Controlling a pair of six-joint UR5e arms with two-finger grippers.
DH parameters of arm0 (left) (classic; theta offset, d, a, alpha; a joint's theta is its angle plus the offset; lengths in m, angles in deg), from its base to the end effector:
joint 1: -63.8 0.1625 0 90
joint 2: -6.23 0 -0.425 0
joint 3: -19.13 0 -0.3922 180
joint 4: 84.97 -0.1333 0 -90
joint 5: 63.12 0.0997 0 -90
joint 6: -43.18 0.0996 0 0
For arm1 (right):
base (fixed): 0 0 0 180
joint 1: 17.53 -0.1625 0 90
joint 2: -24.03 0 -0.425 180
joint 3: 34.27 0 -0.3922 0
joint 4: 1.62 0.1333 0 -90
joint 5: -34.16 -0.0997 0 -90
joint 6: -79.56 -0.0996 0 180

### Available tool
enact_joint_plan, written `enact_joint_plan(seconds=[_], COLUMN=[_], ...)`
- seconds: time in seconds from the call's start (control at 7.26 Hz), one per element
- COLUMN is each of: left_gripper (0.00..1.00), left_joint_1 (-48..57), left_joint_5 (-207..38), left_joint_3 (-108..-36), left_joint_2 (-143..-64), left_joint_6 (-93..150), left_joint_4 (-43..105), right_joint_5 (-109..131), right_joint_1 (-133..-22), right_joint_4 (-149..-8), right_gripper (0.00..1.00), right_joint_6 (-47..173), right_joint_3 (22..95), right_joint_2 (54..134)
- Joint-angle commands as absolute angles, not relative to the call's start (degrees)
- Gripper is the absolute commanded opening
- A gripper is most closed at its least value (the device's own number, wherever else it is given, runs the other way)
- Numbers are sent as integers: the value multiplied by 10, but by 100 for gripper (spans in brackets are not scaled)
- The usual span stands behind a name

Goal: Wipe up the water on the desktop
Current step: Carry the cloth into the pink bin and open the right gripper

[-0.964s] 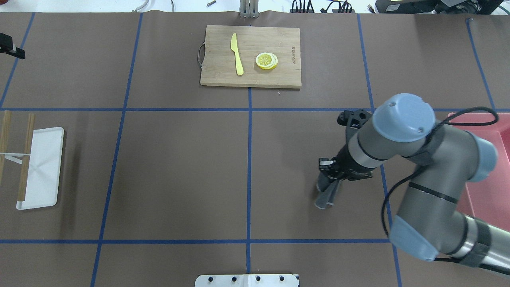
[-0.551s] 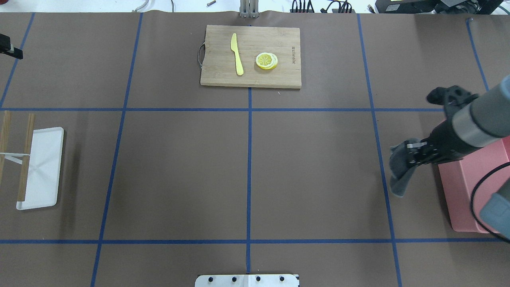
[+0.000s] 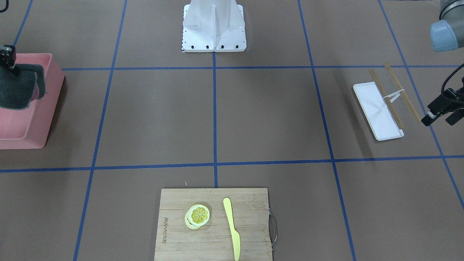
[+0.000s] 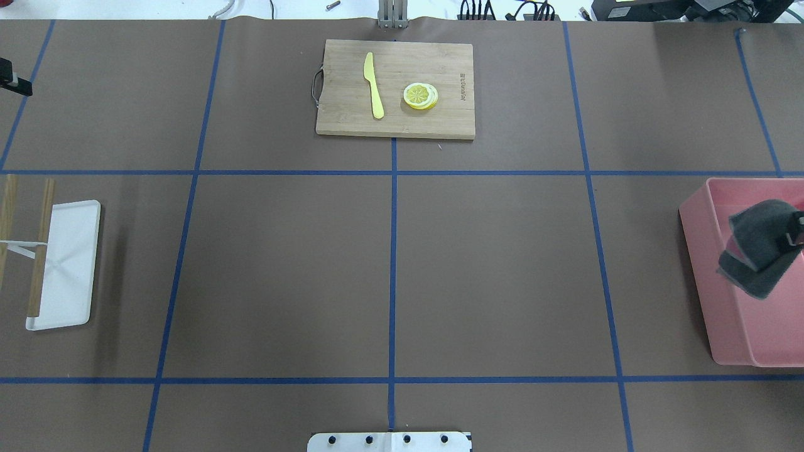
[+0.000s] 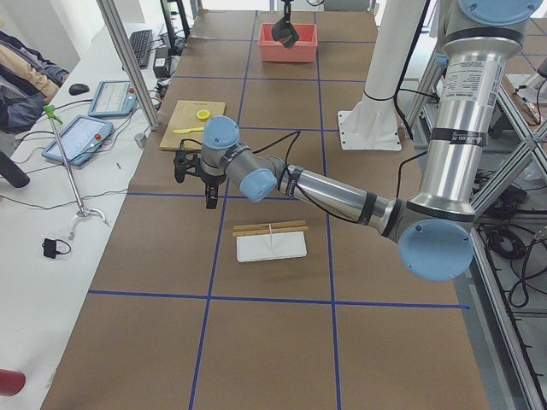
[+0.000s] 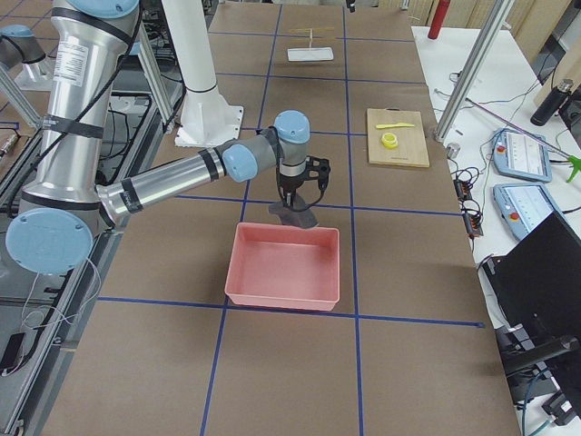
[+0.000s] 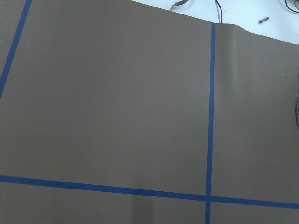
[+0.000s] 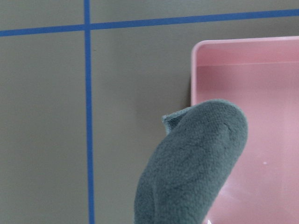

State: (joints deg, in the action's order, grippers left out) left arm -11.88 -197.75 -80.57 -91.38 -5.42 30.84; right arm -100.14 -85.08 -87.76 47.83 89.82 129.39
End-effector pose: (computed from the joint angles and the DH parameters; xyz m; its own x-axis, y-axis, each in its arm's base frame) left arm 0.0752 -0.5505 0.4507 0.5129 -0.1064 -0.8518 0.3088 0.9488 0.0674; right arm -0.0856 -0.3740 0.4739 0.6609 0.0054 0.7505 0.0059 0.9999 -0.0124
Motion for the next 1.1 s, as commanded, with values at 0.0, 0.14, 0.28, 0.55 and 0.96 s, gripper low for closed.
enact_joint_plan(seconds=[0.0,0.14,0.28,0.55,0.96], left_gripper=[97,97,97,97,97], left_joint_1=[-123,-123,-124,-136,-154], left_joint_5=[-1977,-1977,-1977,-1978,-1946], left_joint_3=[-807,-807,-806,-803,-797], left_joint_2=[-912,-910,-906,-883,-823], left_joint_6=[-54,-54,-52,7,164], left_joint_4=[309,309,309,309,307], right_joint_5=[-1005,-1002,-998,-995,-997], right_joint_1=[-905,-910,-912,-911,-910], right_joint_4=[-879,-878,-877,-870,-870], right_gripper=[0,0,0,100,100], right_joint_6=[587,612,636,637,636], right_joint_3=[890,867,846,834,808], right_joint_2=[1349,1350,1349,1345,1315])
